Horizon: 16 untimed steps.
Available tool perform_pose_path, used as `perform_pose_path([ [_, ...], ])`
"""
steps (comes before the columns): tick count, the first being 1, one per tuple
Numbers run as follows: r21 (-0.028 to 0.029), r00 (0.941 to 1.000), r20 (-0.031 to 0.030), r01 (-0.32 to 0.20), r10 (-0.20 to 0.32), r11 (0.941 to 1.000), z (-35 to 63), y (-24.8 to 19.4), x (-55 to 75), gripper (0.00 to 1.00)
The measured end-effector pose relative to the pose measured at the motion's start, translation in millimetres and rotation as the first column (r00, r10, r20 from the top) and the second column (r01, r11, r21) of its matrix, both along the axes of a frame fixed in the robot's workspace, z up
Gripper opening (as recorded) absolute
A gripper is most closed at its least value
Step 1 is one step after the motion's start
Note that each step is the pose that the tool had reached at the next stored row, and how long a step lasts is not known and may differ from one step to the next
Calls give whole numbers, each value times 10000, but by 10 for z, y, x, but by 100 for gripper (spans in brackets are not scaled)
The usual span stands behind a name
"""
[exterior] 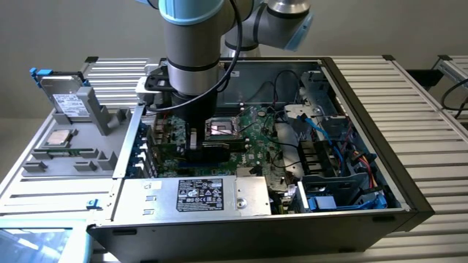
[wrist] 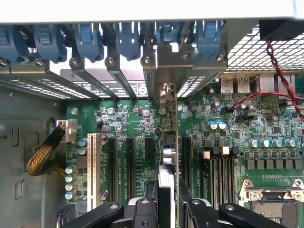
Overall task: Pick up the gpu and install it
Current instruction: 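Insert the gpu into the slot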
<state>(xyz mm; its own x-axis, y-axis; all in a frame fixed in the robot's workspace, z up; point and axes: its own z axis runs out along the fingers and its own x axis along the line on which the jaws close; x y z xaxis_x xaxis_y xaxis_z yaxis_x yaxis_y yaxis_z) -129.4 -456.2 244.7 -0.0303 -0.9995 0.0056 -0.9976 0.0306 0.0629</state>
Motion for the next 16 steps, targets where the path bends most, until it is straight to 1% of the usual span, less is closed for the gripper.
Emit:
perform_pose_path([
  [16, 0, 10000, 6, -2, 2, 10000, 0, -1, 1, 28],
])
